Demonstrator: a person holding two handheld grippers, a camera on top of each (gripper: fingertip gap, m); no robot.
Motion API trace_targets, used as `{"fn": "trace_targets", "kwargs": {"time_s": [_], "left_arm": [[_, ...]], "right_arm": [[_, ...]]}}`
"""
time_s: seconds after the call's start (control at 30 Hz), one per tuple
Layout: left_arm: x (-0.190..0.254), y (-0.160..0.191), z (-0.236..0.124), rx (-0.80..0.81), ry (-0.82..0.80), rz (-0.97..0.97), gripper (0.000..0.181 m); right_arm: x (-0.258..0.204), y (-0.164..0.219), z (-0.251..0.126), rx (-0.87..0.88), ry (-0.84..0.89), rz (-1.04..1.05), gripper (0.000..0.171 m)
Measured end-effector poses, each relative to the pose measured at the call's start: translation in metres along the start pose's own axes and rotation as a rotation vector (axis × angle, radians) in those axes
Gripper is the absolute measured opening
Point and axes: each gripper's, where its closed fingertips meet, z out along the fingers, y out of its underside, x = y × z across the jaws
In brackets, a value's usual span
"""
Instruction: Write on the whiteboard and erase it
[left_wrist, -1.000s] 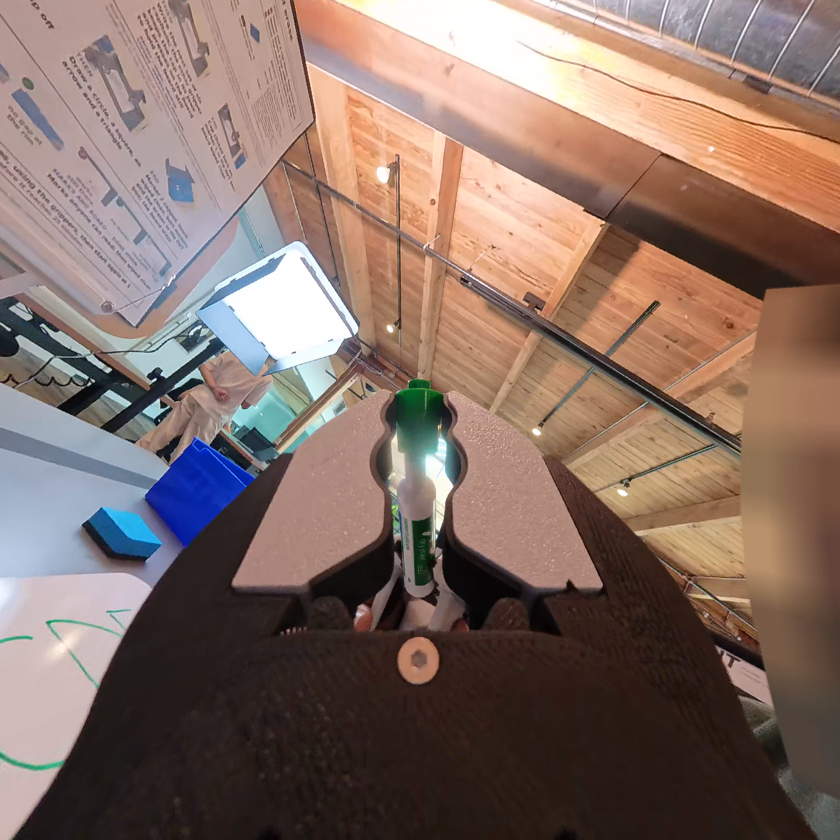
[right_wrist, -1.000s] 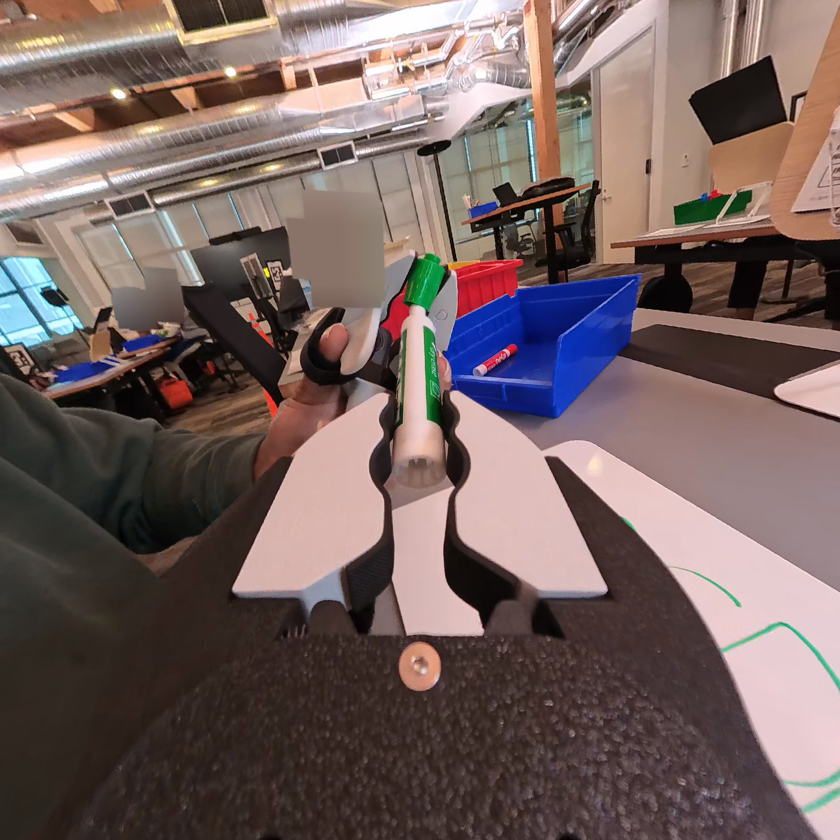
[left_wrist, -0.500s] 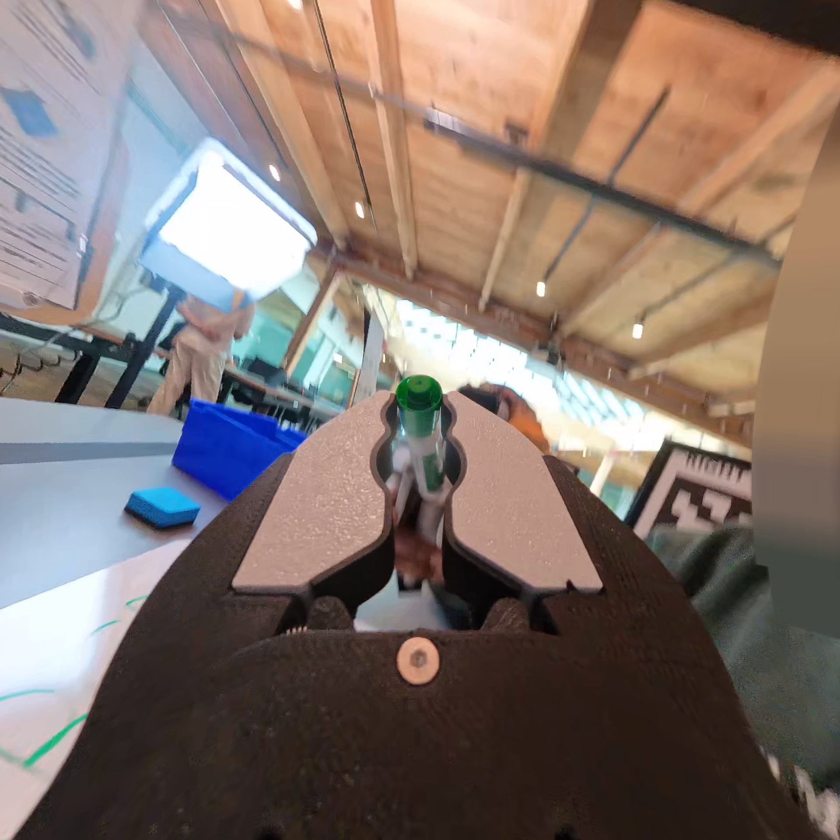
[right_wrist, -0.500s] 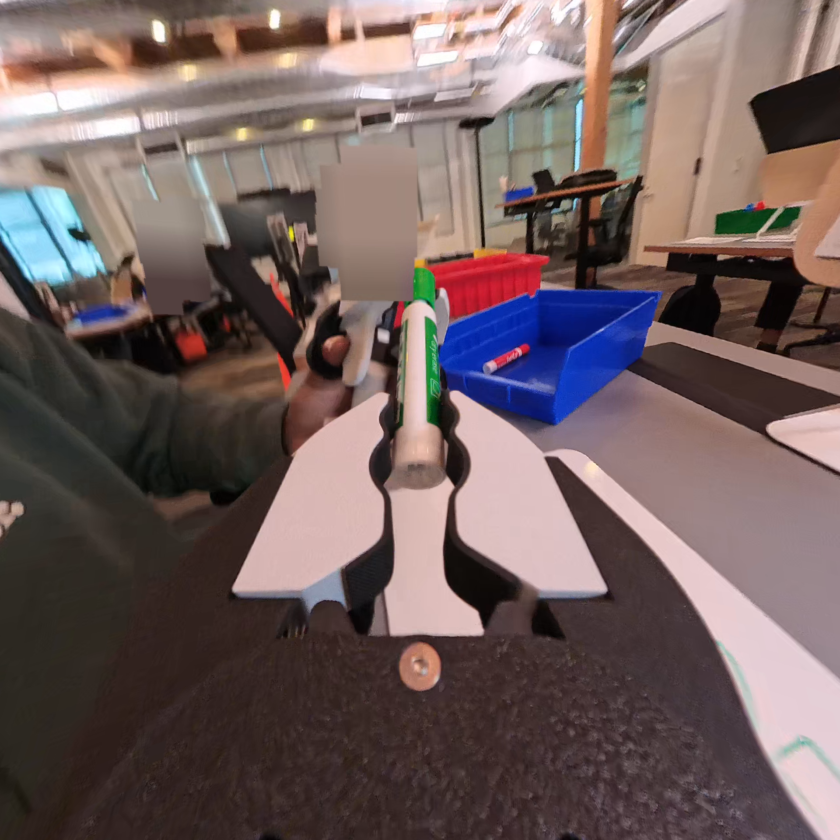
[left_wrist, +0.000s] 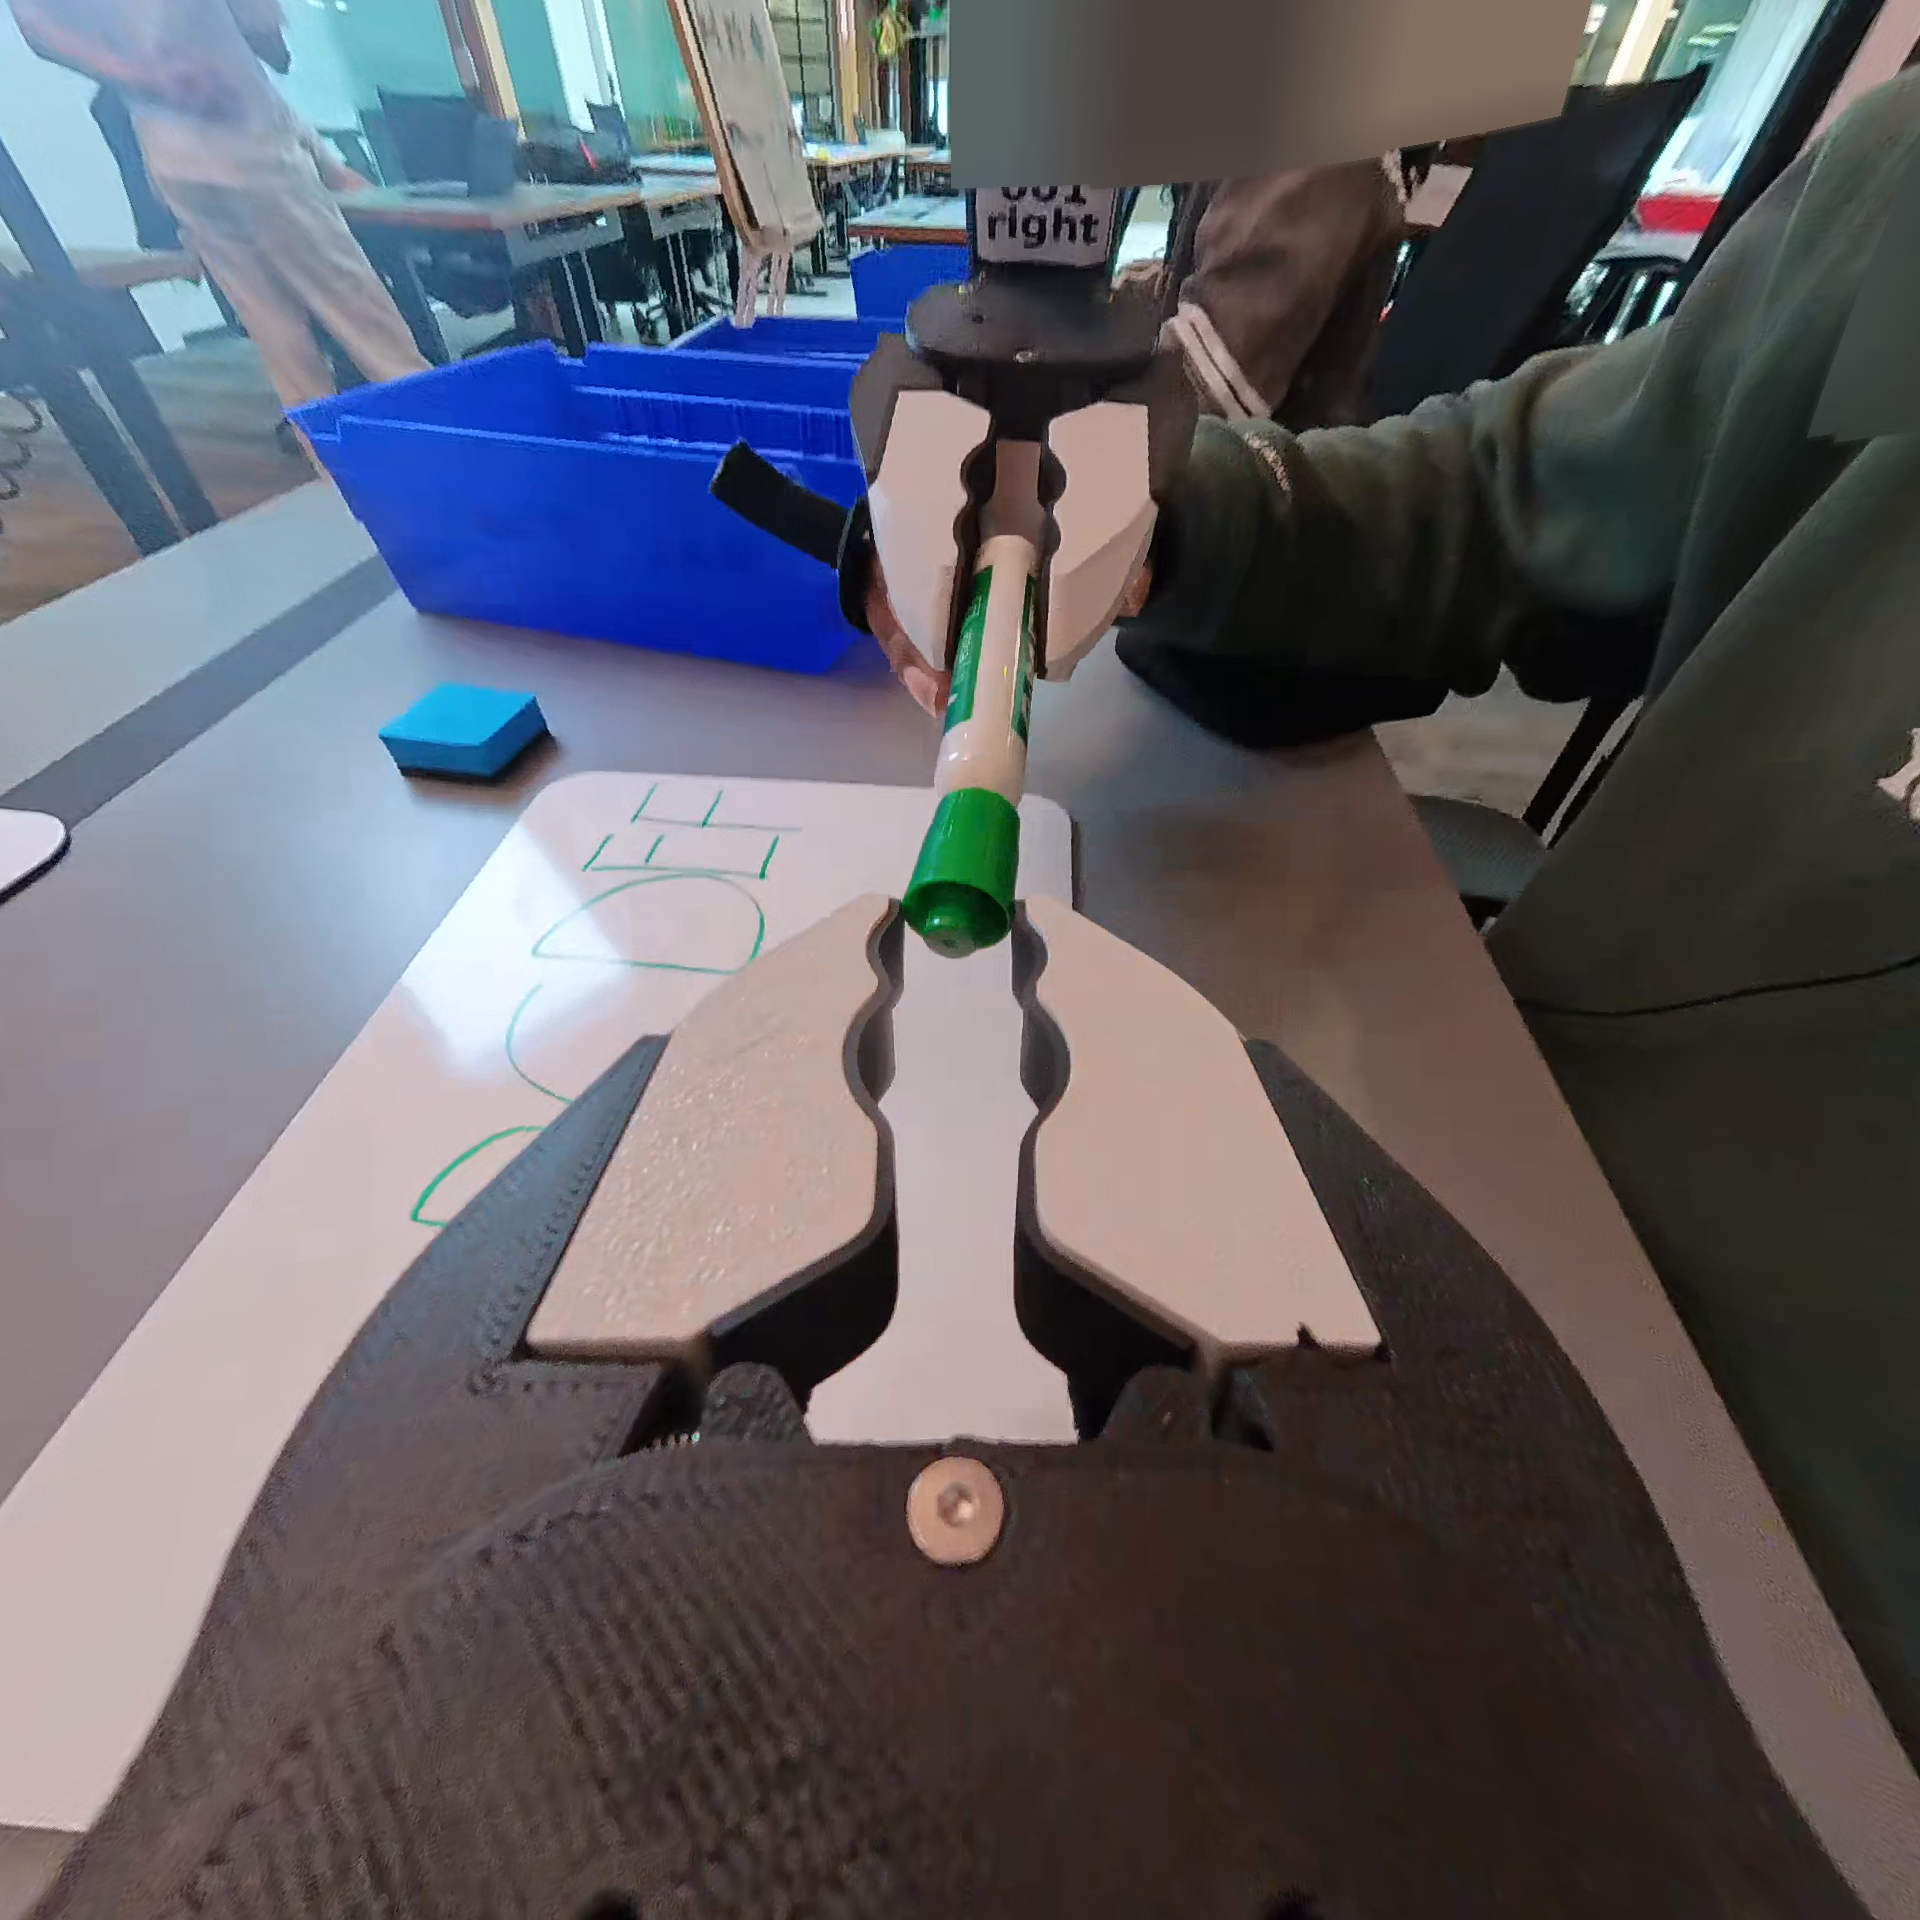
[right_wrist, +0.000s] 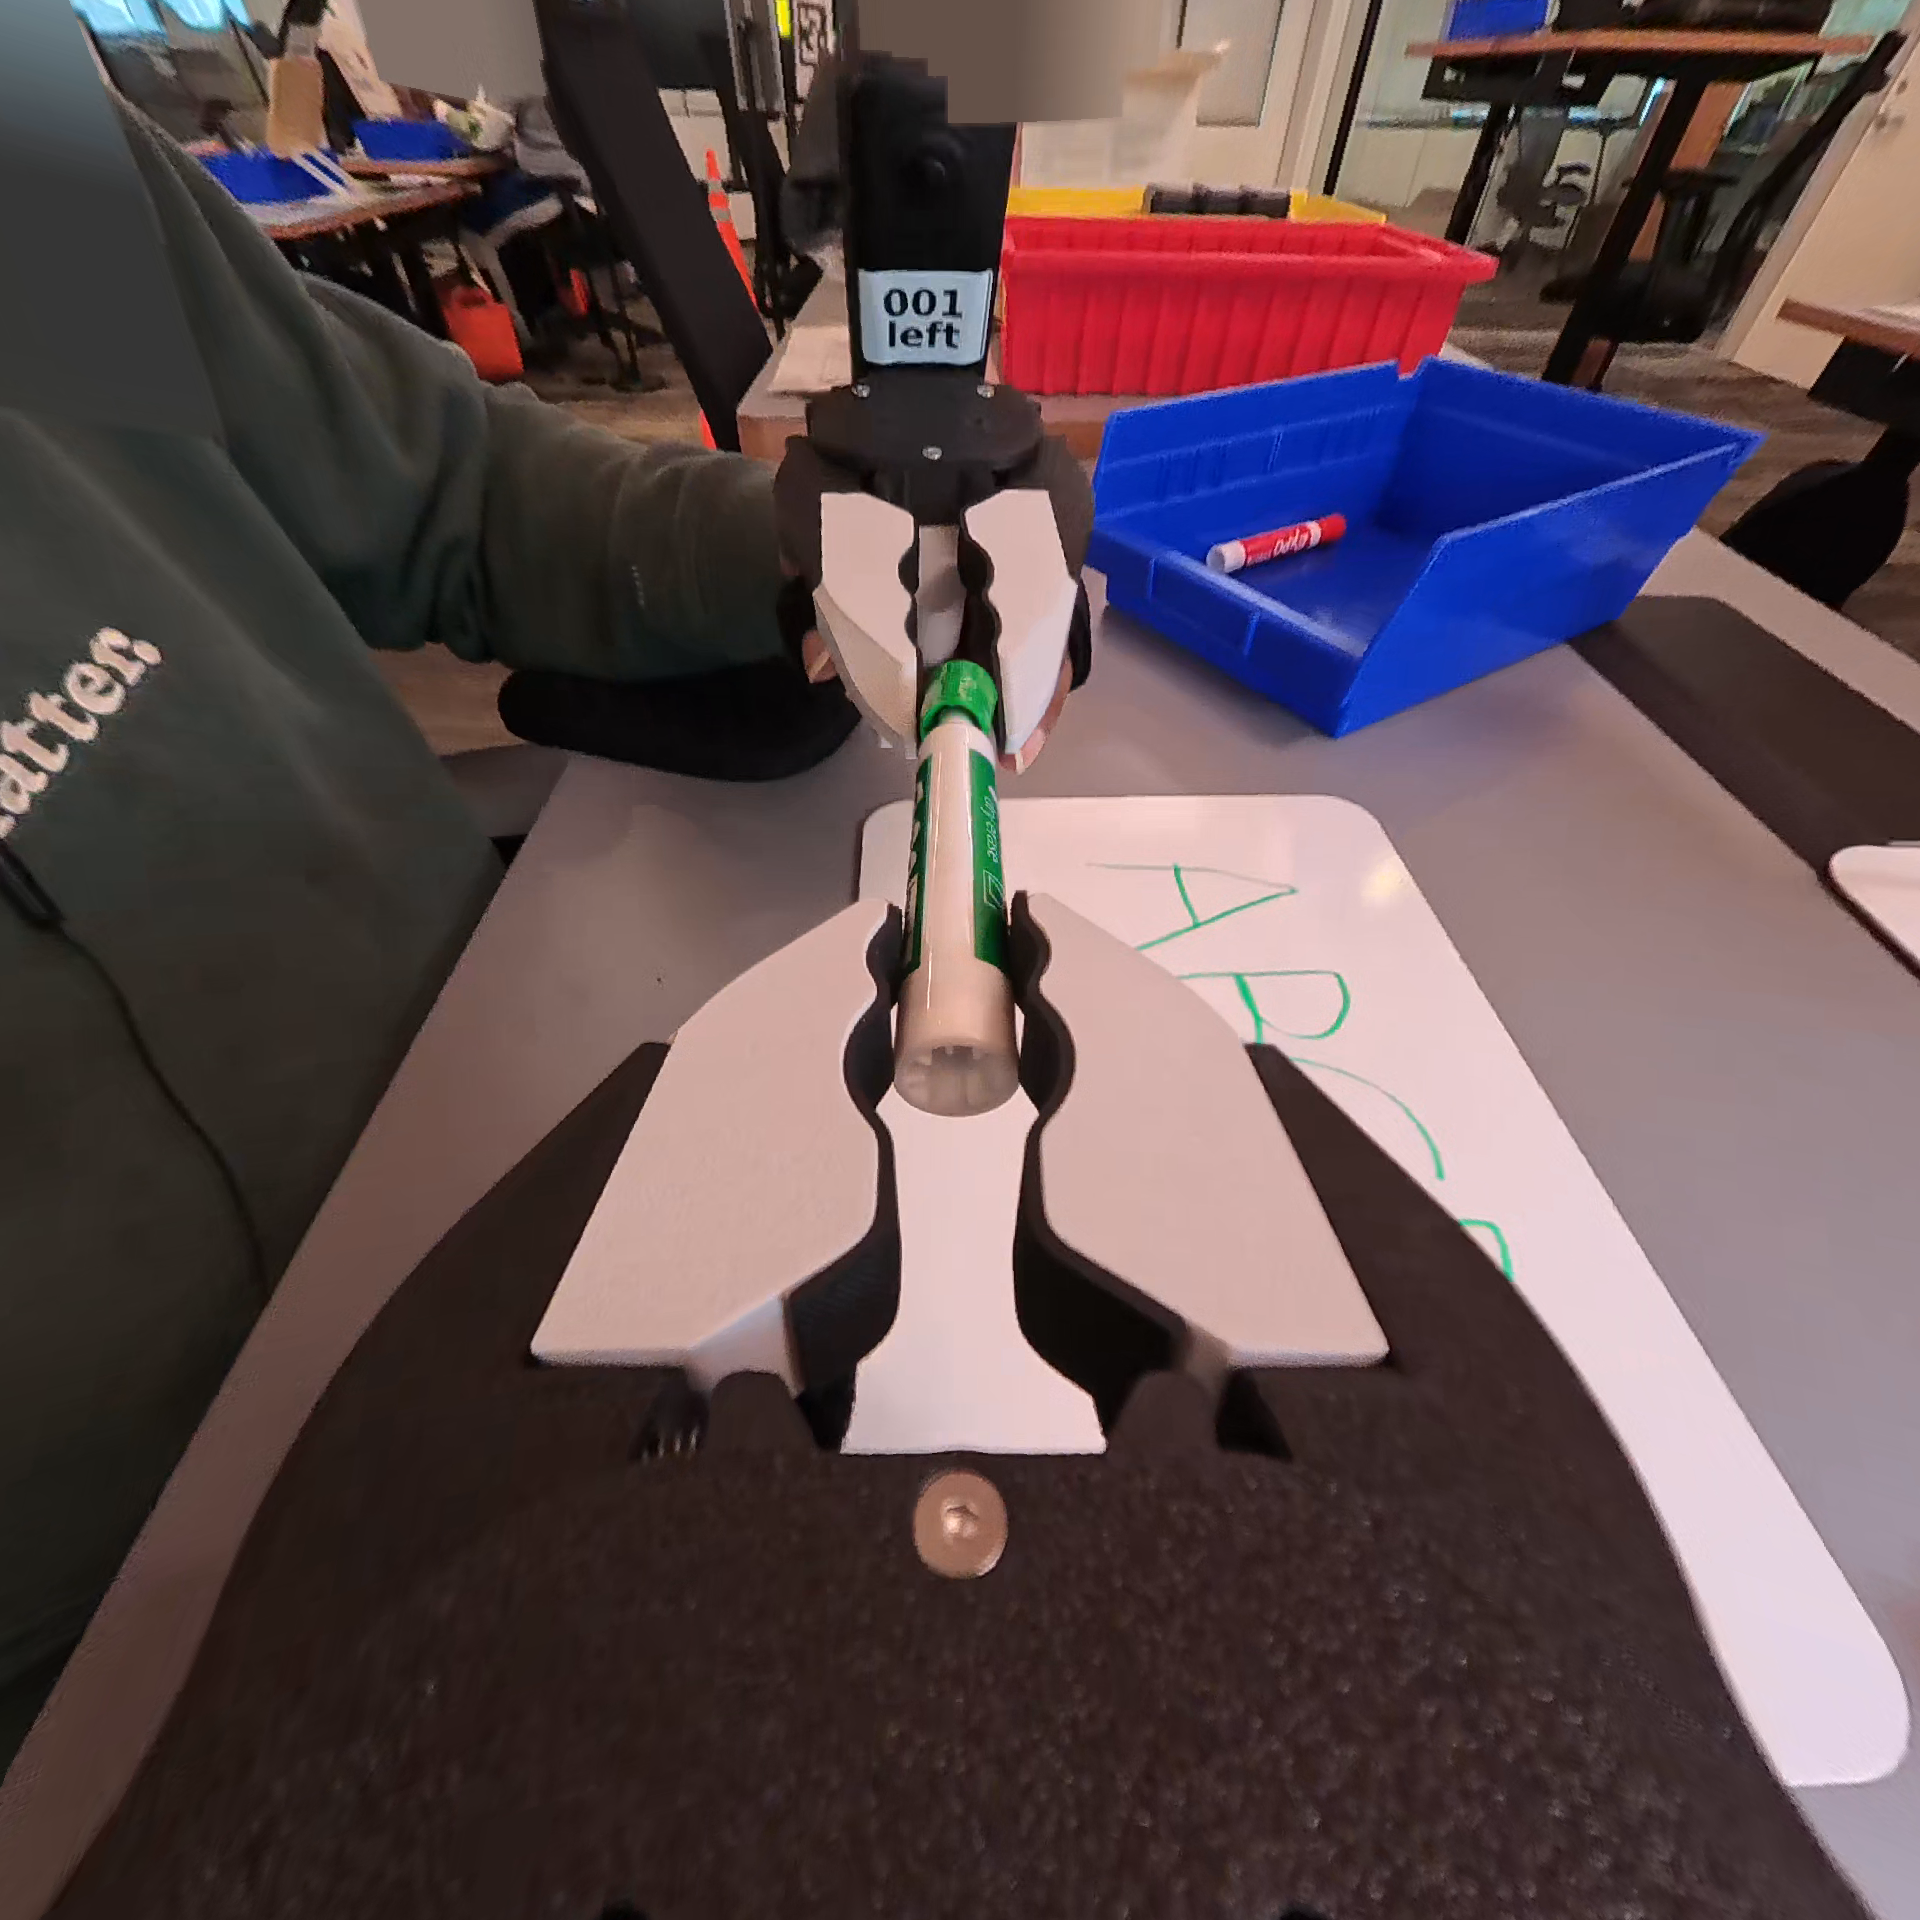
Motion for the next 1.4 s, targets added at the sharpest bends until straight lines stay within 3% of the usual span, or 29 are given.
{"fn": "trace_targets", "kwargs": {"time_s": [0.47, 1.4], "left_arm": [[0.001, 0.008, -0.001, -0.029, 0.017, -0.041, 0.019], [0.0, -0.001, -0.002, 0.092, 0.012, -0.093, 0.018]], "right_arm": [[-0.002, 0.014, 0.013, -0.052, 0.015, -0.024, 0.02], [-0.002, 0.008, 0.02, 0.095, 0.006, 0.074, 0.019]]}}
